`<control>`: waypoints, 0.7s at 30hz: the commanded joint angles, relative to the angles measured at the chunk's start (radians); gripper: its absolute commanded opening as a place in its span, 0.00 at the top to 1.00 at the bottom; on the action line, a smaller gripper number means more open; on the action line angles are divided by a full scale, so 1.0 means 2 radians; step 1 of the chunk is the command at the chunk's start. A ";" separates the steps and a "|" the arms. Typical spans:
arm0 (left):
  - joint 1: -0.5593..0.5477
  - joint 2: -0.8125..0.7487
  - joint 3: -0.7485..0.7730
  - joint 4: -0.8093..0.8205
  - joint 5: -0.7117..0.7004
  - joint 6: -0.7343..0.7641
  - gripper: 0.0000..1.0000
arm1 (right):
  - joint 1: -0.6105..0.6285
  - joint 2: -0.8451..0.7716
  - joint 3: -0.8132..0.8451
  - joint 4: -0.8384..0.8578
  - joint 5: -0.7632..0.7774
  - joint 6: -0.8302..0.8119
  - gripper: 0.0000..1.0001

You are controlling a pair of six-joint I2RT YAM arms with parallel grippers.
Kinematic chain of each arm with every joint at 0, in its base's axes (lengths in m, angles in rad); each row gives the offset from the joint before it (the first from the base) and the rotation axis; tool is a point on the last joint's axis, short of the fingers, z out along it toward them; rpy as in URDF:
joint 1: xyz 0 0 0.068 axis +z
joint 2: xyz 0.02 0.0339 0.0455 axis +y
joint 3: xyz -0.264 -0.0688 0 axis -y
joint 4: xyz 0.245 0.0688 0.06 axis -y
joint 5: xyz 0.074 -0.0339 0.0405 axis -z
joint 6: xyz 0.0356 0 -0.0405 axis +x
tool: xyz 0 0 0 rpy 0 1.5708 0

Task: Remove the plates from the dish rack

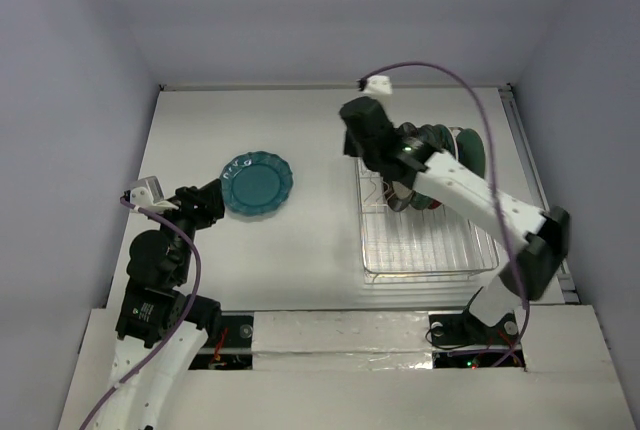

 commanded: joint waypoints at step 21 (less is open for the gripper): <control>0.002 -0.012 0.005 0.029 0.002 0.002 0.43 | -0.129 -0.101 -0.121 -0.105 0.017 -0.089 0.60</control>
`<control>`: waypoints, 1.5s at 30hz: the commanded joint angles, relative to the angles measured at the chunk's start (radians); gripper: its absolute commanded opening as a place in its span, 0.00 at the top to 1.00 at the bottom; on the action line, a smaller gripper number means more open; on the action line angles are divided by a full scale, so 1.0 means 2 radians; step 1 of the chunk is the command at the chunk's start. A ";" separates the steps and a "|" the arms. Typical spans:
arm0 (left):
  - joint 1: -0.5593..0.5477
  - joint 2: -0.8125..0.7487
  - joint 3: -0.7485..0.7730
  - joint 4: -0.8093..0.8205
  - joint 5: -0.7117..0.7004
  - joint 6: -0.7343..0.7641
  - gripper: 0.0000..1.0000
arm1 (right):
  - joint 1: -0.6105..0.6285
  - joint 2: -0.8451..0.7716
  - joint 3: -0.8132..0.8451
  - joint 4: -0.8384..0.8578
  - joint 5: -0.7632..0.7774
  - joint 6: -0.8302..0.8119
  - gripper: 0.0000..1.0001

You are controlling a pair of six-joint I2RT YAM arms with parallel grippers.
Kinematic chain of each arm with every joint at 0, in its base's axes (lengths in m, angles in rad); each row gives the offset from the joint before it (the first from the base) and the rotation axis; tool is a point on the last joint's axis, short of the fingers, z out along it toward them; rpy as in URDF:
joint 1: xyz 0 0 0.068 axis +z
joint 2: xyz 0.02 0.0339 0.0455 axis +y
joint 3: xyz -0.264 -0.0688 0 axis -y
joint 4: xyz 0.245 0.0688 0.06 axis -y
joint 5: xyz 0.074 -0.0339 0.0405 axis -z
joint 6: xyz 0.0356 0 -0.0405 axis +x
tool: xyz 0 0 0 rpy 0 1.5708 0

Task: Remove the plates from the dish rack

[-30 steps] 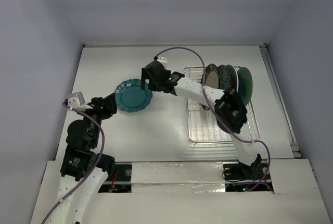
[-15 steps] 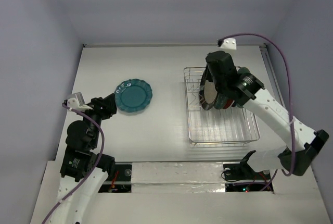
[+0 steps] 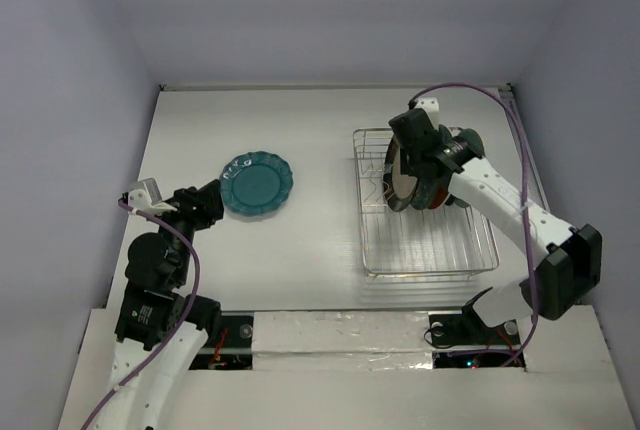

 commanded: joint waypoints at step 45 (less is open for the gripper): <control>0.002 0.005 0.002 0.030 0.002 -0.001 0.43 | 0.092 0.243 0.162 0.448 -0.334 0.292 1.00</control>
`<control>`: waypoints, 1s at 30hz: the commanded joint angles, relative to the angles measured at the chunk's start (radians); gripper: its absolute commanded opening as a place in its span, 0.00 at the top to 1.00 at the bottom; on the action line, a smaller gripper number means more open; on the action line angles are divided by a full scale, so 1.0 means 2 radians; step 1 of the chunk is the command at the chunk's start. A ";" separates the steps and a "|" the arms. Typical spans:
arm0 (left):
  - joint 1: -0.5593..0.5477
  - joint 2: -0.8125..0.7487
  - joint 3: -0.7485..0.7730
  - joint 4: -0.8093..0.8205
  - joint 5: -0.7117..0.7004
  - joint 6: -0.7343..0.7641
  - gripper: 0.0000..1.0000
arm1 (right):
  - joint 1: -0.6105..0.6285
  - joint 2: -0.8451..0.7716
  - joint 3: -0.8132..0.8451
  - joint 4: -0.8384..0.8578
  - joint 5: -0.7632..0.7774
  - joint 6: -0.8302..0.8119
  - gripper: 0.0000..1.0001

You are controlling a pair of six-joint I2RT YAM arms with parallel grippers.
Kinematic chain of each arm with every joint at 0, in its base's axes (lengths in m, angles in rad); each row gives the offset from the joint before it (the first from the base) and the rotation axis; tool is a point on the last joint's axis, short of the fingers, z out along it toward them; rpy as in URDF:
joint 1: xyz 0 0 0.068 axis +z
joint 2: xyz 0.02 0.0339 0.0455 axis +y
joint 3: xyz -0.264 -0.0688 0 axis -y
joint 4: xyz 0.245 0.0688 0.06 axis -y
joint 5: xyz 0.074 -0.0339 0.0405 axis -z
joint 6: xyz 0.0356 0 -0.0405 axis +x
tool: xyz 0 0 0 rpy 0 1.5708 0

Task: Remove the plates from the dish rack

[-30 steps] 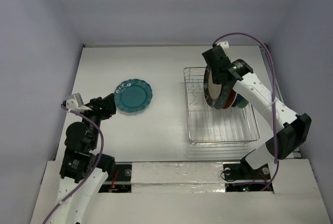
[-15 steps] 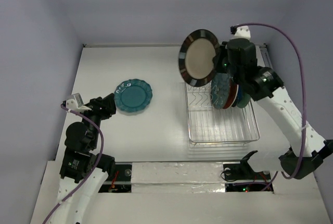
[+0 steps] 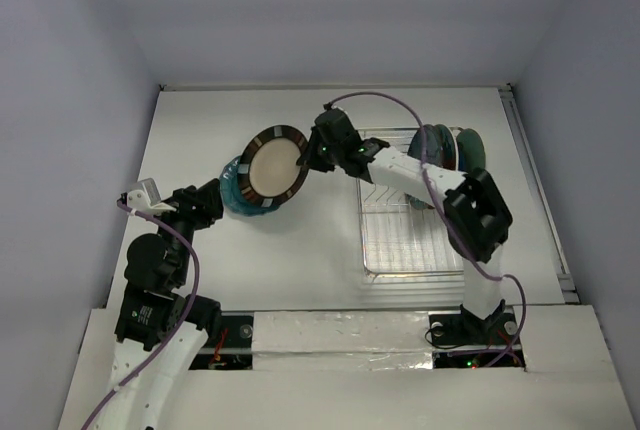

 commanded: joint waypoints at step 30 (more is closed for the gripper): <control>0.002 -0.001 0.002 0.023 0.002 -0.001 0.43 | 0.038 0.080 -0.017 0.222 -0.062 0.147 0.84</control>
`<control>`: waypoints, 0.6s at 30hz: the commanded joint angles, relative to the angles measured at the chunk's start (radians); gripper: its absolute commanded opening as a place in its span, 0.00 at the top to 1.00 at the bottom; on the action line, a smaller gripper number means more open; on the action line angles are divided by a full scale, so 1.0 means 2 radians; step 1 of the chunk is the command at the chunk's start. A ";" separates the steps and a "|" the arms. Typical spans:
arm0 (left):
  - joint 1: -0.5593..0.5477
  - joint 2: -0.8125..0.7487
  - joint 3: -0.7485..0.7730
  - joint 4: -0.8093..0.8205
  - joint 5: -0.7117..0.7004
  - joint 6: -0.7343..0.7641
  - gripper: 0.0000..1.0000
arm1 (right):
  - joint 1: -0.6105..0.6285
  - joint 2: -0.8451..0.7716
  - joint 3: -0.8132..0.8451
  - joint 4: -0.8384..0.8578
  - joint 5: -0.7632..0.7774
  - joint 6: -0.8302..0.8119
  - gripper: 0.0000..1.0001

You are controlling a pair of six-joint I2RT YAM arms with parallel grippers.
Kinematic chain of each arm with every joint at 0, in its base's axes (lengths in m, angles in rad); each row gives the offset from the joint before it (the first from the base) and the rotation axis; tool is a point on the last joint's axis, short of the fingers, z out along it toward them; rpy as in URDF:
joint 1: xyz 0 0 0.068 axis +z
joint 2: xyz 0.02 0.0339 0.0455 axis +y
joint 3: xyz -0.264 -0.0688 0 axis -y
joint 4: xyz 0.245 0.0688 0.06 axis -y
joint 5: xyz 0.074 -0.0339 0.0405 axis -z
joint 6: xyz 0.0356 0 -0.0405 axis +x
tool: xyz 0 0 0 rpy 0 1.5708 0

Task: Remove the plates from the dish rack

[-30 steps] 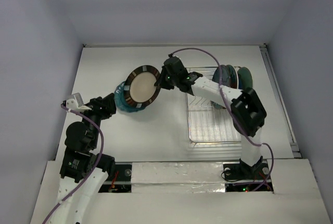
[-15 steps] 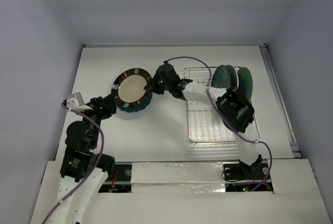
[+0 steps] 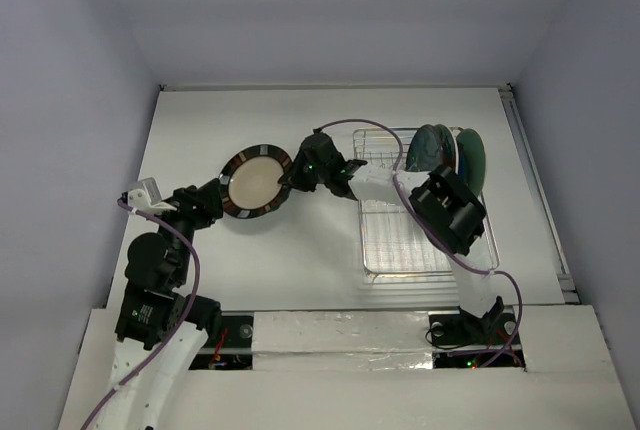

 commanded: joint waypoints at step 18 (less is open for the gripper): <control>0.002 -0.005 0.002 0.024 0.002 0.000 0.43 | 0.020 -0.001 0.112 -0.188 0.091 -0.118 0.16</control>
